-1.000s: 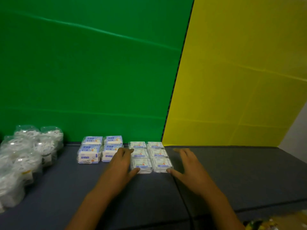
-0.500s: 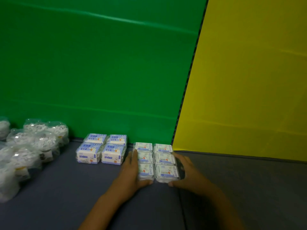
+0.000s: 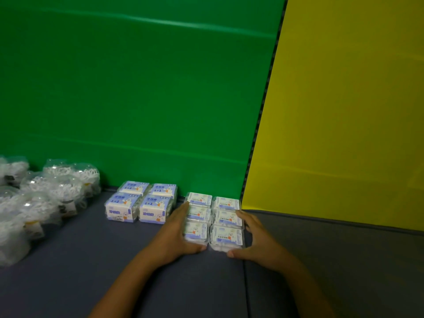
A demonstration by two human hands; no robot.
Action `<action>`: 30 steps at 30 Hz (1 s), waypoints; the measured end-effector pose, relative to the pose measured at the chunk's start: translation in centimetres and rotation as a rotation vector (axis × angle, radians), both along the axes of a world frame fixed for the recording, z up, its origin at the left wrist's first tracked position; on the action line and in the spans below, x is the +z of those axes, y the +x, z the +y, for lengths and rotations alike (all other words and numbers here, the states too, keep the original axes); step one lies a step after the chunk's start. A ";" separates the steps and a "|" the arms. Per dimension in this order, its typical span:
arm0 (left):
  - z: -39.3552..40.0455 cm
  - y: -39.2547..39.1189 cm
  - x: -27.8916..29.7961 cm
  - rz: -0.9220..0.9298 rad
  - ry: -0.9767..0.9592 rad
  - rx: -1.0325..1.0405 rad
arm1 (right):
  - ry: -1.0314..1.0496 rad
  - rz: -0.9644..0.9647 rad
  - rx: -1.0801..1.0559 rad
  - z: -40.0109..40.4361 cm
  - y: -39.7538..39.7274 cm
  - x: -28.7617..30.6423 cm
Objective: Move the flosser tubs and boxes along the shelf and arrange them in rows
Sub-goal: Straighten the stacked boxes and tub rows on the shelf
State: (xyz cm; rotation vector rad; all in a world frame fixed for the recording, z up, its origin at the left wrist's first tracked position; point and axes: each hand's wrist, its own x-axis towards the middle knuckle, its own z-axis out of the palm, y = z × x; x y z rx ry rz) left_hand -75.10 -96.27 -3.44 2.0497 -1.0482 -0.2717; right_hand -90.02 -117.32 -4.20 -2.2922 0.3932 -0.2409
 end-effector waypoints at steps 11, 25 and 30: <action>0.4 0.0 0.0 0.065 -0.027 -0.005 | 0.196 -0.038 0.022 0.2 0.0 -0.5; 2.8 -1.7 -1.3 -0.134 -0.151 0.165 | 0.149 -0.105 -0.002 0.5 -1.0 -0.6; 3.0 -1.7 -1.7 -0.226 -0.143 0.179 | 0.108 -0.088 -0.029 0.6 -0.8 -0.6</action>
